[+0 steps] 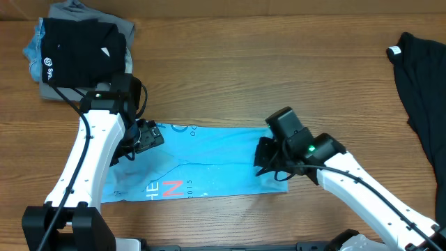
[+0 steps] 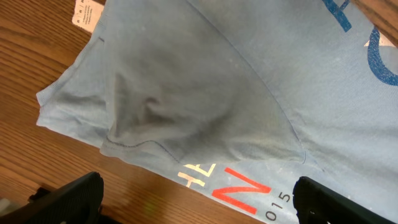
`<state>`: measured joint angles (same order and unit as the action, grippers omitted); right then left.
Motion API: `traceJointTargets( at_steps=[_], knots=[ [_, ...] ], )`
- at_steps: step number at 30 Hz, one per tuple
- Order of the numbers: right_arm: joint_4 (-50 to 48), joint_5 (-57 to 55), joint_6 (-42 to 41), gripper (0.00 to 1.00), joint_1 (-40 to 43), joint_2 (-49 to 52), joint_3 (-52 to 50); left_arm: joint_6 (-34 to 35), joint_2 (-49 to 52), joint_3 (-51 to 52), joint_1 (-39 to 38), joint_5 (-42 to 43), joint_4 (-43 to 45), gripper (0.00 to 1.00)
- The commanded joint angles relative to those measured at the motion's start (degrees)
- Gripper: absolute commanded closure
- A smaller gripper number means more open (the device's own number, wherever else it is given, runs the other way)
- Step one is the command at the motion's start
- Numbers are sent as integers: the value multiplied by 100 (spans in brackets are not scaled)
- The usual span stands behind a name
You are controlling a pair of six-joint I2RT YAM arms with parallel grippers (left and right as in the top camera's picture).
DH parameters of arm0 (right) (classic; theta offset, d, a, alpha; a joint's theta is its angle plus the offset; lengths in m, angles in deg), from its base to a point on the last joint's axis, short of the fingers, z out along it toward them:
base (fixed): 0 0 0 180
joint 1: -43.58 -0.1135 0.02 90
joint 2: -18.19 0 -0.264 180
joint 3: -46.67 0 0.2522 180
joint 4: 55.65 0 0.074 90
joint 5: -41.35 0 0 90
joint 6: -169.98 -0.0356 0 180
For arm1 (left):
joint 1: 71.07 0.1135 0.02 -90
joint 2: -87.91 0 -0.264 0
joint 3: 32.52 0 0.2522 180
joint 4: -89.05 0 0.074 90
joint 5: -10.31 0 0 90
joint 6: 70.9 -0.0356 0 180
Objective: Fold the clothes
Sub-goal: 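Fold the strip's right end leftward toward the left gripper with the right gripper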
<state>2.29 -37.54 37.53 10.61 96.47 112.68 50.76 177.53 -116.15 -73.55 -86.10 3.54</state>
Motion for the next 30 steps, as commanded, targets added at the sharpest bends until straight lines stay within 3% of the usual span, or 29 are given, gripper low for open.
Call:
traceJointTargets(
  at_steps=[1, 14, 30],
  knots=[
    [-201, -37, -129, 96, -273, 31, 140, 136, -48, -35, 22, 31, 11, 0],
    [-734, 546, -282, 96, -651, 828, 140, 136, -48, -35, 22, 31, 2, 0],
    [-1491, 581, -584, 96, -1325, 855, 140, 136, -46, -35, 22, 33, 20, 0]
  ],
)
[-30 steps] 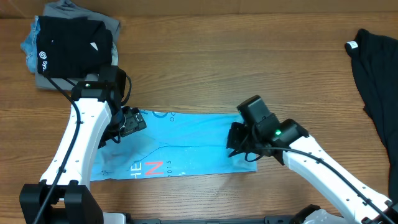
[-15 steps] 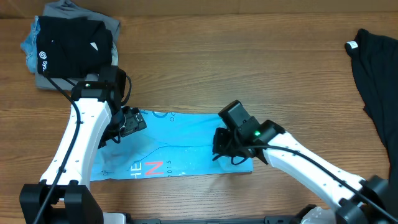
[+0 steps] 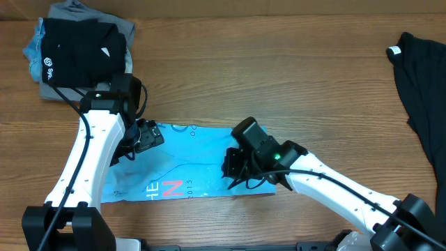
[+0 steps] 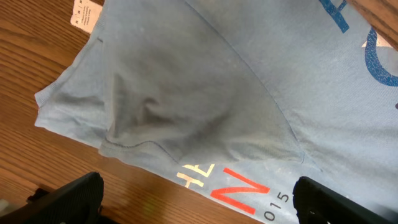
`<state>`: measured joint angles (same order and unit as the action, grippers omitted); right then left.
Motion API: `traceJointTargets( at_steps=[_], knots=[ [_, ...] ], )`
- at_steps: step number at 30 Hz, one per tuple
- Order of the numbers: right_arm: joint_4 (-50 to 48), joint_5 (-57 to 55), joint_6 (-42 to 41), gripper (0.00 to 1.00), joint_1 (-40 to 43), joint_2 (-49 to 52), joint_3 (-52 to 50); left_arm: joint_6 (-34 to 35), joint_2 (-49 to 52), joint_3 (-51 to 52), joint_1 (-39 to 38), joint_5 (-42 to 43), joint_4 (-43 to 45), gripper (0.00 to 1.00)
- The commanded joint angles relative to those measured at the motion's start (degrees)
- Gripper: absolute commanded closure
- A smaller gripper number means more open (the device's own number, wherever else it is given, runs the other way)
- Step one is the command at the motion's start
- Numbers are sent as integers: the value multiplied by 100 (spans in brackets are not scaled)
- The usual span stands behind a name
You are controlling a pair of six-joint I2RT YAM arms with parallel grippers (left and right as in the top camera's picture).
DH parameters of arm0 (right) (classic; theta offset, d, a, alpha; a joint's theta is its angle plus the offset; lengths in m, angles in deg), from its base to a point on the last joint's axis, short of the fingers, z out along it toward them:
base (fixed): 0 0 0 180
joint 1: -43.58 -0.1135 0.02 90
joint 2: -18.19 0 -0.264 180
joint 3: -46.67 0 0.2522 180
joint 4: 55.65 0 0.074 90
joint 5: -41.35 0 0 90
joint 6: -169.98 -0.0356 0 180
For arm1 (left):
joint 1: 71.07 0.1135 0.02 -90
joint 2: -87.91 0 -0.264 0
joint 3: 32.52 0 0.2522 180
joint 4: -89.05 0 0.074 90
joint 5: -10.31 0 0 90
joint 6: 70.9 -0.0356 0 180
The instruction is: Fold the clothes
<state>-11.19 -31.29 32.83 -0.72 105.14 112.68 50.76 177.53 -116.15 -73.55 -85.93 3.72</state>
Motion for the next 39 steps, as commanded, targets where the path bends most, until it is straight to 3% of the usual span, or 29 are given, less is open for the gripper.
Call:
traceJointTargets(
  at_steps=[1, 6, 7, 9, 10, 19, 24, 28, 39],
  knots=[
    [-164, -72, -116, 96, -229, -13, 140, 136, -48, -35, 22, 13, 2, 0],
    [-214, -79, -157, 86, -315, 0, 140, 136, -48, -35, 22, 15, -20, 0],
    [-229, -79, -157, 78, -323, 9, 140, 136, -46, -35, 22, 15, -20, 0],
    [-258, -74, -155, 53, -334, 17, 140, 136, -48, -35, 22, 15, -20, 0],
    [-267, -74, -155, 46, -334, 17, 140, 136, -46, -35, 22, 15, -20, 0],
    [-422, -221, 9, 40, -363, 17, 190, 136, -46, -35, 22, 35, -22, 0],
    [828, -1034, 404, 34, 175, 17, 632, 136, -46, -35, 22, 33, -42, 0],
    [1091, -1003, 1023, 31, 566, 76, 632, 138, -46, -35, 22, 35, 0, 0],
    [640, -413, 1226, 31, 601, 999, 627, 136, -44, -35, 22, 142, -9, 0]
  ],
)
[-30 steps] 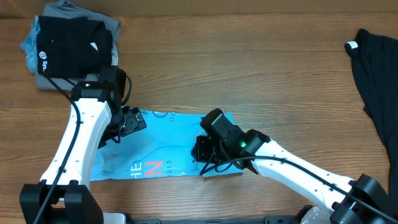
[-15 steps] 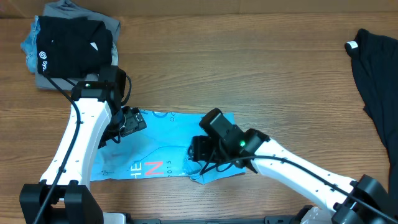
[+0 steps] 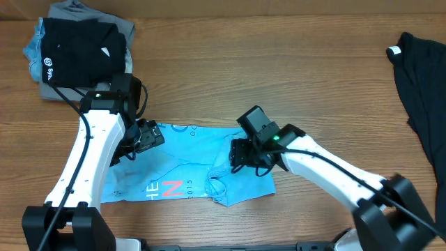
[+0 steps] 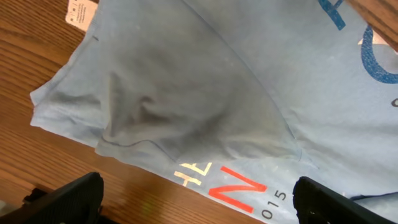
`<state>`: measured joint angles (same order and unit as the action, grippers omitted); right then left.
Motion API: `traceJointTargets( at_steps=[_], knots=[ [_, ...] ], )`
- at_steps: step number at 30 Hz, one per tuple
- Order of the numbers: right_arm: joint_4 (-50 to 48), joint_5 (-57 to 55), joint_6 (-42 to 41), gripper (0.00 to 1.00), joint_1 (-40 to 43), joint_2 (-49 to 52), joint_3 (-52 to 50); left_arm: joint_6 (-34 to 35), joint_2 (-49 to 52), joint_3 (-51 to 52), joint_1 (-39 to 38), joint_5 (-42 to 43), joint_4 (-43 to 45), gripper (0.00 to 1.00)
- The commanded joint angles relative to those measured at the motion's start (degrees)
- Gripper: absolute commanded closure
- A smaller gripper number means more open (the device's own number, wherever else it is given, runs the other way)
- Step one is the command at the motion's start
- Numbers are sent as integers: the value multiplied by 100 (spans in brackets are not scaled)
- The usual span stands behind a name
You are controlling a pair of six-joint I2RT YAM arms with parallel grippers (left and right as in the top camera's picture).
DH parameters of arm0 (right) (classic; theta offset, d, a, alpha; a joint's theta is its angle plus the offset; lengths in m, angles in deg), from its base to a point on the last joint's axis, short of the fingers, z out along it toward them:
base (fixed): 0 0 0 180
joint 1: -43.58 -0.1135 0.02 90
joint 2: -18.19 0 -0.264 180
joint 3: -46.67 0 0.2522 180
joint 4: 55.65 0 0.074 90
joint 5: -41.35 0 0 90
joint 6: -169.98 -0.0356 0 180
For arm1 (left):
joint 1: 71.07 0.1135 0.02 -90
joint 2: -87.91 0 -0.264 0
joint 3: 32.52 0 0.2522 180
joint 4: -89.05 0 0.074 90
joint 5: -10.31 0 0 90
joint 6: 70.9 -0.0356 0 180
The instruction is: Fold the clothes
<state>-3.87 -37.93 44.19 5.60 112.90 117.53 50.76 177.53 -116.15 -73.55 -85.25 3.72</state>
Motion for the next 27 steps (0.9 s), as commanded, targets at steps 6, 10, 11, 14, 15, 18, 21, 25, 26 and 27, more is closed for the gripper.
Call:
traceJointTargets(
  at_steps=[6, 10, 11, 14, 15, 18, 21, 25, 26, 27],
  knots=[
    [-245, 398, 46, 33, -31, 487, 142, 114, -44, -35, 22, 72, -20, 0],
    [-358, 612, 44, 41, -31, 498, 142, 114, -44, -35, 22, 72, 11, 0],
    [-356, 612, 44, 41, -31, 501, 142, 114, -44, -35, 22, 72, 11, 0],
    [-354, 595, 46, 40, -31, 507, 142, 114, -44, -35, 22, 70, 9, 0],
    [-365, 592, 46, 41, -31, 509, 142, 114, -44, -35, 22, 68, 11, 0],
    [-372, 595, 44, 46, -31, 544, 142, 114, -44, -35, 22, 70, 11, 0],
    [-372, 597, -17, 57, -31, 634, 142, 114, -44, -35, 22, 68, 11, 0],
    [-393, 605, -107, 80, -31, 710, 142, 111, -42, -35, 22, 70, 7, 0],
    [-400, 601, -136, 87, -31, 710, 142, 111, -44, -35, 22, 68, 7, 0],
    [-417, 608, -166, 93, -31, 708, 142, 111, -42, -35, 22, 68, 7, 0]
  ],
)
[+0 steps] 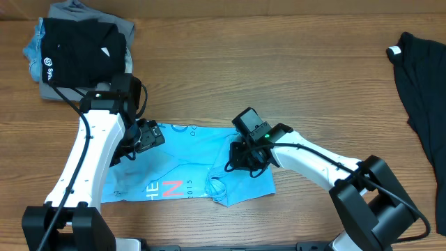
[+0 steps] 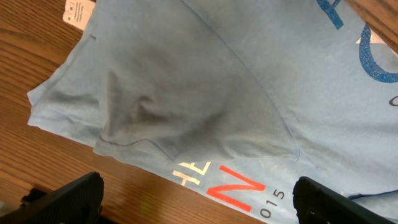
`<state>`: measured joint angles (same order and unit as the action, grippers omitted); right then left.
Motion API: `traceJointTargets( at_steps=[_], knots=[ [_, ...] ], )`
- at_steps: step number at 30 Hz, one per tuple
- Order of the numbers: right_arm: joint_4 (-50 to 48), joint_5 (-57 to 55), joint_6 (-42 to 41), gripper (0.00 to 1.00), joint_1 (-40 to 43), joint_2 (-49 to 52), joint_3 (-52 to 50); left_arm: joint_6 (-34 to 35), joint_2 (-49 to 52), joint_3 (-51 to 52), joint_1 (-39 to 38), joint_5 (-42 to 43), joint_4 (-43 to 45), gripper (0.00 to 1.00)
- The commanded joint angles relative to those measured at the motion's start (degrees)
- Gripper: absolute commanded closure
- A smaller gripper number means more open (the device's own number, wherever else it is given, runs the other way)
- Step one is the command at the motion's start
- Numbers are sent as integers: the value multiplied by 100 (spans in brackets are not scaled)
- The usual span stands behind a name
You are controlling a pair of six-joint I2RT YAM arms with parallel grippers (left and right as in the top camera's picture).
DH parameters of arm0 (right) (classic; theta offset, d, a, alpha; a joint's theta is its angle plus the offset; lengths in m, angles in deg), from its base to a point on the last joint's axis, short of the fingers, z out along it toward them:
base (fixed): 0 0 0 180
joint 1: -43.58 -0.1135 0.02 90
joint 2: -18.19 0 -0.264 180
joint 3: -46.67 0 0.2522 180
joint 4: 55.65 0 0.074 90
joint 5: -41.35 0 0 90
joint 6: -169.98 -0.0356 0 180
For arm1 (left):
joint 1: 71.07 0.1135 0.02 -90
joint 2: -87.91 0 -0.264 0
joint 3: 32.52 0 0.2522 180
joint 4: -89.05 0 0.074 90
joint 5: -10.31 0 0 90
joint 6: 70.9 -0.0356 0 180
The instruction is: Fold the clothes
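A light blue T-shirt with red "N" print lies flat across the table's middle. Its right end is doubled back into a rumpled lump. My right gripper sits low on the shirt just above that lump; whether it holds cloth cannot be told from overhead. Over the shirt's left part hangs my left gripper. In the left wrist view its gripper is open, the black fingertips wide apart above the T-shirt and holding nothing.
A stack of folded clothes, black on top, sits at the far left corner. A loose black garment lies at the right edge. Bare wooden table stretches behind the shirt.
My right gripper has shifted slightly on the shirt beside the rumpled lump. The cloth under my left gripper has slid a little. The left arm holds its place.
My right gripper first stood at the shirt's right edge with the shirt spread long. Then it was further left and the shirt's right end had come with it. After that the end lay bunched in a lump, as it does now. The left gripper stayed open throughout.
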<state>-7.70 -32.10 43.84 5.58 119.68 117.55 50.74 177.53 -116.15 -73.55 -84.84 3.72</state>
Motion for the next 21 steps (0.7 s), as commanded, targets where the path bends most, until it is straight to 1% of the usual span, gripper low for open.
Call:
traceJointTargets(
  at_steps=[1, 5, 14, 21],
  knots=[
    [-72, 26, -175, 96, -28, 31, 142, 116, -42, -35, 22, 26, 9, 0],
    [-142, 31, -203, 96, -28, 26, 234, 109, -39, -35, 22, 20, 7, 0],
    [-208, 289, -369, 96, -28, 26, 1014, 48, -35, -35, 22, -39, 2, 0],
    [-660, 310, -769, 96, -28, 33, 1023, 48, -4, -35, 22, -42, 4, 0]
  ],
)
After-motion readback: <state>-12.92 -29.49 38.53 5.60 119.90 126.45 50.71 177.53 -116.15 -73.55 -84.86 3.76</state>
